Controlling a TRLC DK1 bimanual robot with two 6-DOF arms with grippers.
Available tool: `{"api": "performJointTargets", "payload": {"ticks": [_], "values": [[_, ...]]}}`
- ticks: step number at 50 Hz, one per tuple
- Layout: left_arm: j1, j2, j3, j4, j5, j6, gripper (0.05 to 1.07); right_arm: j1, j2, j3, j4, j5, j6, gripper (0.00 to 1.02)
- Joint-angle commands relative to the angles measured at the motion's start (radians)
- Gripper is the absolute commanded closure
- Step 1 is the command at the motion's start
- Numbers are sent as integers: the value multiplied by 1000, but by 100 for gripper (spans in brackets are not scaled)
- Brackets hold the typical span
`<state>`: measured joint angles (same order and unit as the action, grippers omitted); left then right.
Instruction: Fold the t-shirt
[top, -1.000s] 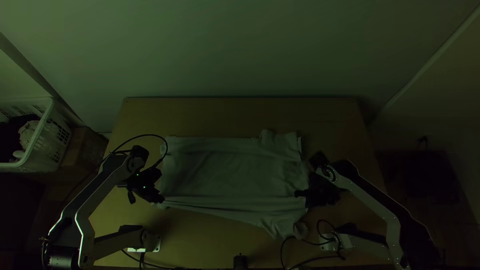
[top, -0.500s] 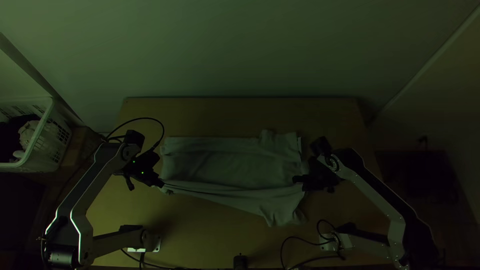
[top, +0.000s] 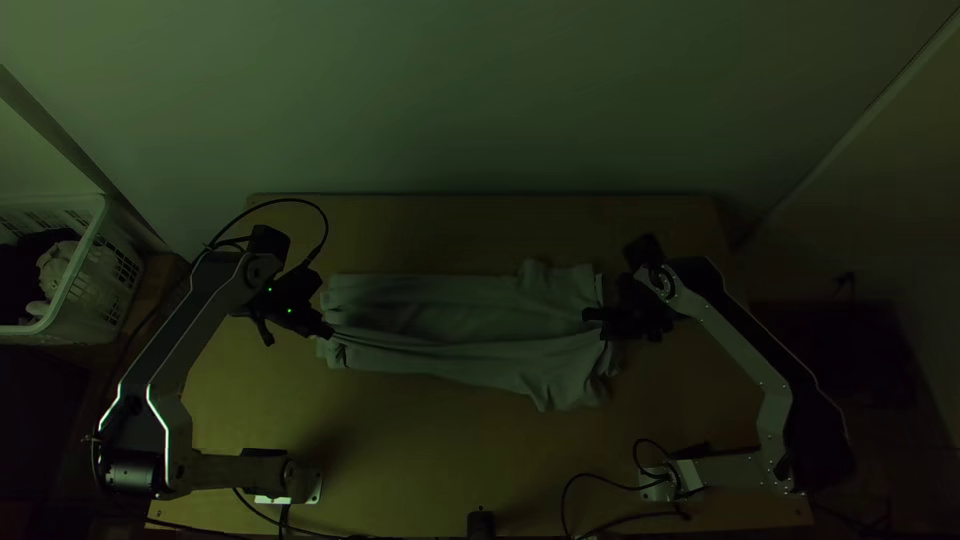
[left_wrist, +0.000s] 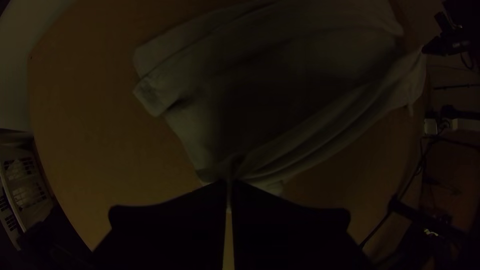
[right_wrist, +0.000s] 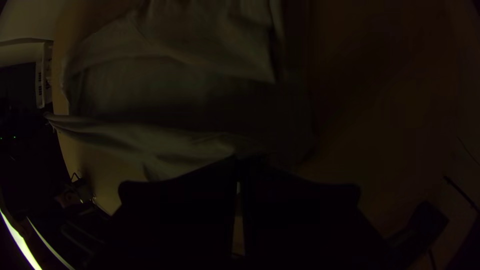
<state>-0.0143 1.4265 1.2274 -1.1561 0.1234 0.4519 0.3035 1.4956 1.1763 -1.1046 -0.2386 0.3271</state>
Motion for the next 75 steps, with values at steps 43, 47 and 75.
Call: {"api": "performJointTargets", "payload": {"ticks": [43,47,75], "values": [[19,390,357,33,19,-64,105,-135,422,445,63,15,-23,100],[17,410,368,56,44,-70,105,-132,445,448,88,13,-22,99],[134,341,257,230,232,-165,10,-182,348,422,143,13,-53,19]]}}
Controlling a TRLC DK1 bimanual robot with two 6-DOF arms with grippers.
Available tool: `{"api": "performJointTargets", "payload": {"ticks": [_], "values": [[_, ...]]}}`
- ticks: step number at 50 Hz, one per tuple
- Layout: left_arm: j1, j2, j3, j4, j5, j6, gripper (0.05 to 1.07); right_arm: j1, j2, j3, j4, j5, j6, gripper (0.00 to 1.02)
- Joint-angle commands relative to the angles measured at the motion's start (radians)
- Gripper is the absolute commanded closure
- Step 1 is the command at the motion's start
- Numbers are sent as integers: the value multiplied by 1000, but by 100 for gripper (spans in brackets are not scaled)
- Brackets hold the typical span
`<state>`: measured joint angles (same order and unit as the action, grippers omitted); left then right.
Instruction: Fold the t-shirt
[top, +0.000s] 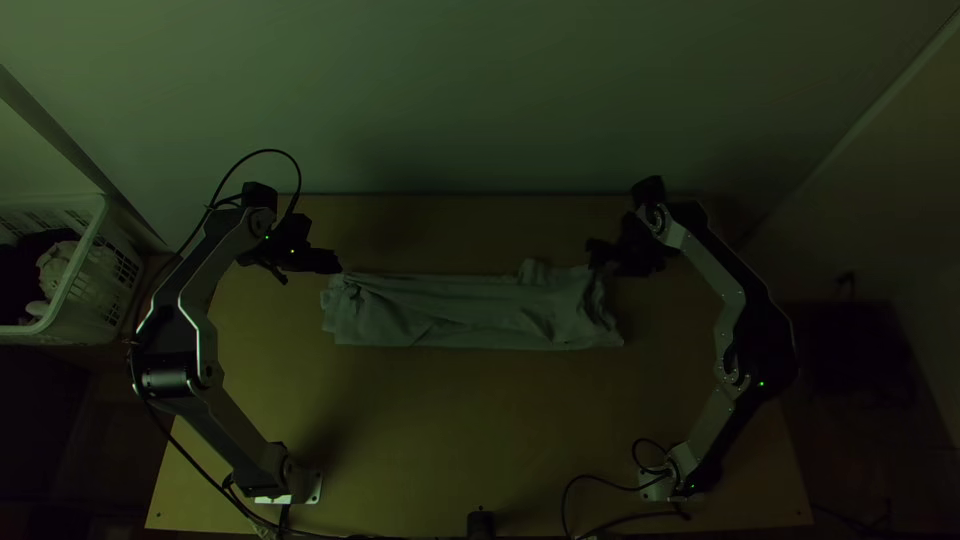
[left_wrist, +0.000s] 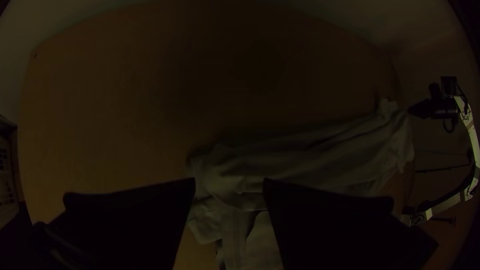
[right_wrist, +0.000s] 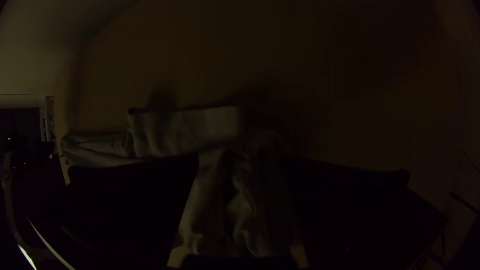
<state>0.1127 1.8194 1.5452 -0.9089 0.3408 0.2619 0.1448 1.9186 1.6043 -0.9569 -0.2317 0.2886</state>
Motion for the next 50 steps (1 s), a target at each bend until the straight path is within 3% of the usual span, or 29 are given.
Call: {"api": "performJointTargets", "payload": {"ticks": [1,15,34,50], "values": [[8,-60,-73,-18,17,40,10,-27,-84,-6,-3,6,-14,19],[124,-121,-234,31,196,59,10,-62,-211,2,-6,3,0,19],[266,-85,-359,154,349,66,10,-65,-351,0,-16,-8,46,10],[237,29,-364,153,386,97,10,-48,-434,-14,-16,-8,87,10]]}}
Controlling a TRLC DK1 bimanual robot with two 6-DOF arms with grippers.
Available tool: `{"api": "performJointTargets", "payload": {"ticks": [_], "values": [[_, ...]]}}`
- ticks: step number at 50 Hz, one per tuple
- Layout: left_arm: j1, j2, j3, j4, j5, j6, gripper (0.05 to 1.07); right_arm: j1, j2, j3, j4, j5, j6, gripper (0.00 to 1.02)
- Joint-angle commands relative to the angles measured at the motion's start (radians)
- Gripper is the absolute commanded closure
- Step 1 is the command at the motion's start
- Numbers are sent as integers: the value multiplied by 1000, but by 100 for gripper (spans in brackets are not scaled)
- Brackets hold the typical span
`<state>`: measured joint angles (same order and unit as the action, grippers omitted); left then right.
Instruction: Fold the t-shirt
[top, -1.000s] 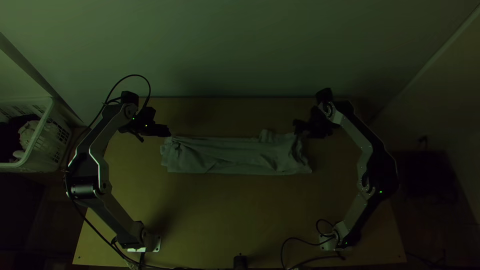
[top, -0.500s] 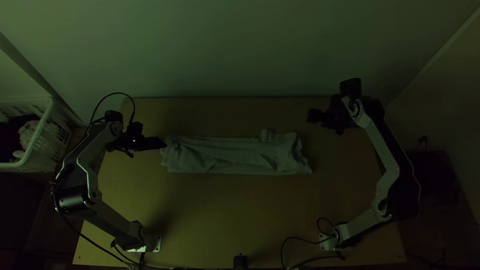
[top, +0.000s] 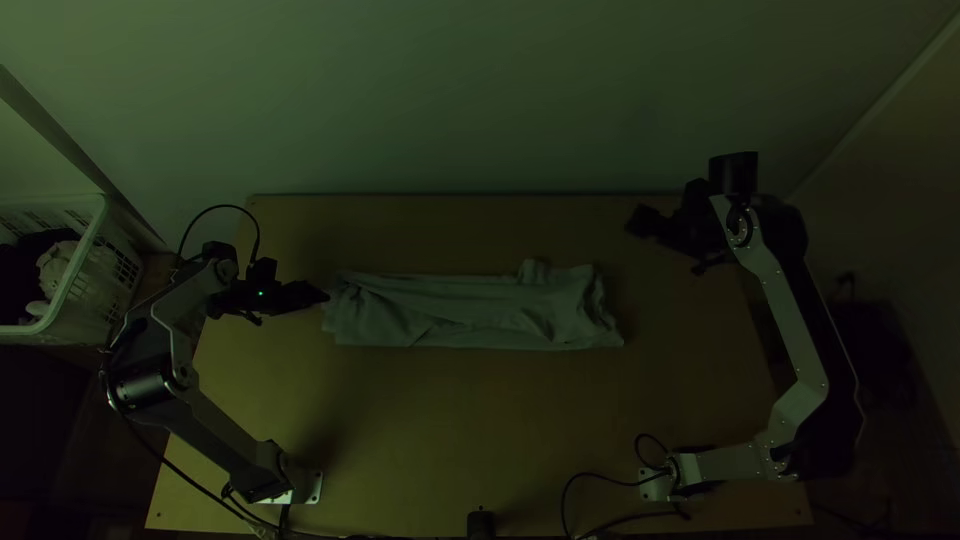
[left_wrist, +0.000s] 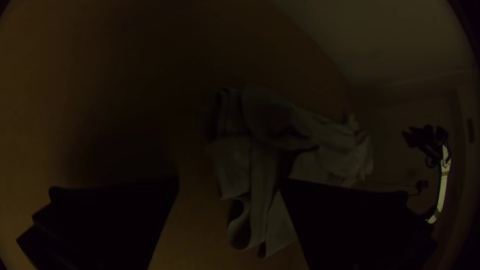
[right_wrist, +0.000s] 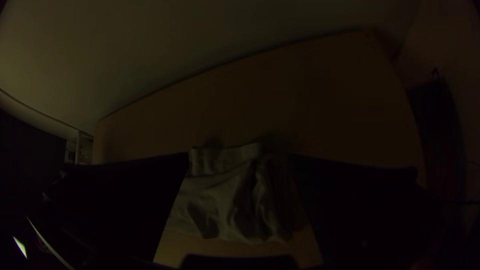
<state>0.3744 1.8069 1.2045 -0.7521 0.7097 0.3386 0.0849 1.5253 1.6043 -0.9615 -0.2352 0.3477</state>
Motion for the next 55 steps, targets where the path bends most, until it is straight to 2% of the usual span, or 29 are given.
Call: {"api": "performJointTargets", "payload": {"ticks": [1,11,19,33,41,42,44,45,49,51,55], "values": [[-29,49,-23,-4,24,20,10,12,-45,-15,-11,-4,28,10],[-129,68,-25,-6,39,-9,10,16,-90,-55,-11,-4,31,10],[-226,52,-23,13,51,-73,10,18,-117,-78,-11,-4,40,10],[-345,31,-57,145,50,-225,10,18,-154,-116,-10,-4,43,10],[-358,-18,-117,215,5,-257,12,21,-175,-152,-8,-4,50,10],[-358,-23,-122,215,-1,-257,15,23,-178,-156,-8,-4,50,10],[-358,-31,-132,215,-36,-257,27,24,-186,-167,-6,-4,50,10],[-356,-38,-138,218,-62,-257,37,24,-189,-172,-5,-4,50,10],[-336,-75,-183,284,-134,-279,86,29,-202,-190,0,-4,51,10],[-322,-93,-200,326,-185,-306,105,29,-206,-201,4,-4,51,10],[-272,-107,-201,329,-220,-308,104,29,-217,-221,7,-4,51,10]]}}
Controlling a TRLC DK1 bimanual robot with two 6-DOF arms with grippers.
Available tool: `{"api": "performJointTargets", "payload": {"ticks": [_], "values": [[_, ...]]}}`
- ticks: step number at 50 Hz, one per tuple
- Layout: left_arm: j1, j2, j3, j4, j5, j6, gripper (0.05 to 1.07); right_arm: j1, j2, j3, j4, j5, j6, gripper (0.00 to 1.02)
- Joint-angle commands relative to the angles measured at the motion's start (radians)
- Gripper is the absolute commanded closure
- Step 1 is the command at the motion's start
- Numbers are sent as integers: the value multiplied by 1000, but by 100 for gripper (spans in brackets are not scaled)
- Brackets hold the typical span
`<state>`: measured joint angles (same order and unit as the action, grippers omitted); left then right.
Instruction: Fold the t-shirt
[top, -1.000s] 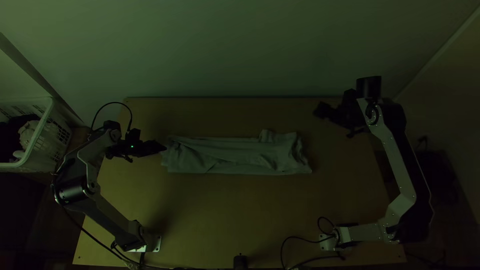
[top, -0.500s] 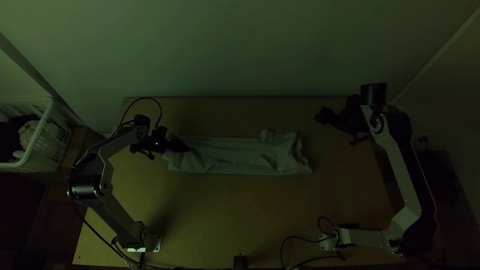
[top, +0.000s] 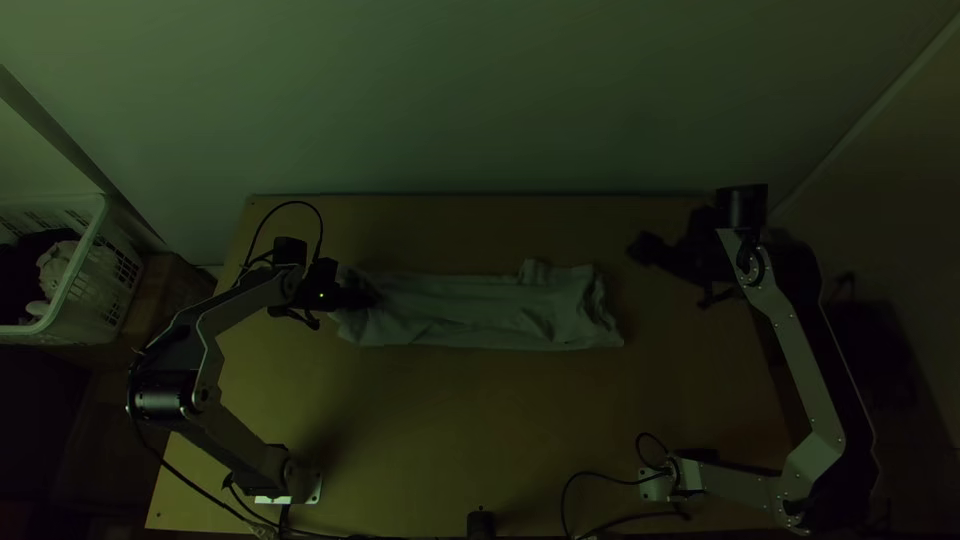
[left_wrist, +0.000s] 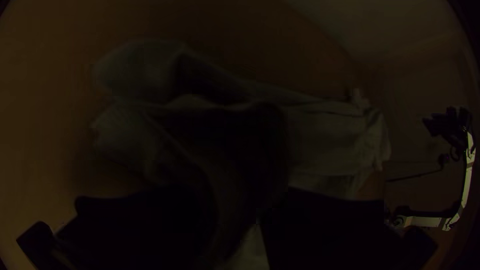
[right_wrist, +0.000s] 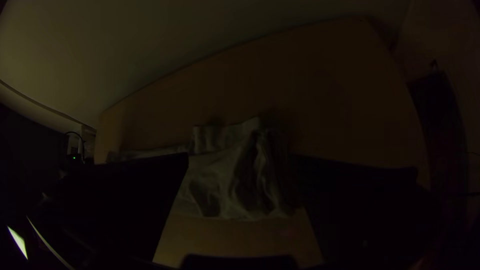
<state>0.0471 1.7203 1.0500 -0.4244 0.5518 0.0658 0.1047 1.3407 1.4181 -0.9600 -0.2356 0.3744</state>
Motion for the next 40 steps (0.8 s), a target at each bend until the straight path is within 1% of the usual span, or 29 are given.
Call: {"api": "performJointTargets", "payload": {"ticks": [1,6,12,18,25,29,34,37,40], "values": [[66,-25,-44,-2,-64,-34,104,9,-37,-41,7,-4,24,10],[146,-65,-44,-8,-92,9,104,7,-51,-68,10,-4,24,10],[250,-111,-30,-24,-124,92,104,1,-64,-104,27,-4,18,10],[349,-133,7,-68,-142,181,104,-5,-92,-130,84,-4,20,10],[448,-149,50,-109,-156,249,104,-19,-114,-157,155,-4,20,10],[494,-169,50,-109,-158,293,104,-34,-129,-180,218,-2,20,8],[545,-185,68,-134,-159,330,105,-48,-143,-183,233,-4,23,7],[565,-203,76,-146,-164,350,105,-62,-152,-192,250,-2,17,4],[574,-225,93,-165,-168,370,105,-74,-161,-203,271,-2,14,4]]}}
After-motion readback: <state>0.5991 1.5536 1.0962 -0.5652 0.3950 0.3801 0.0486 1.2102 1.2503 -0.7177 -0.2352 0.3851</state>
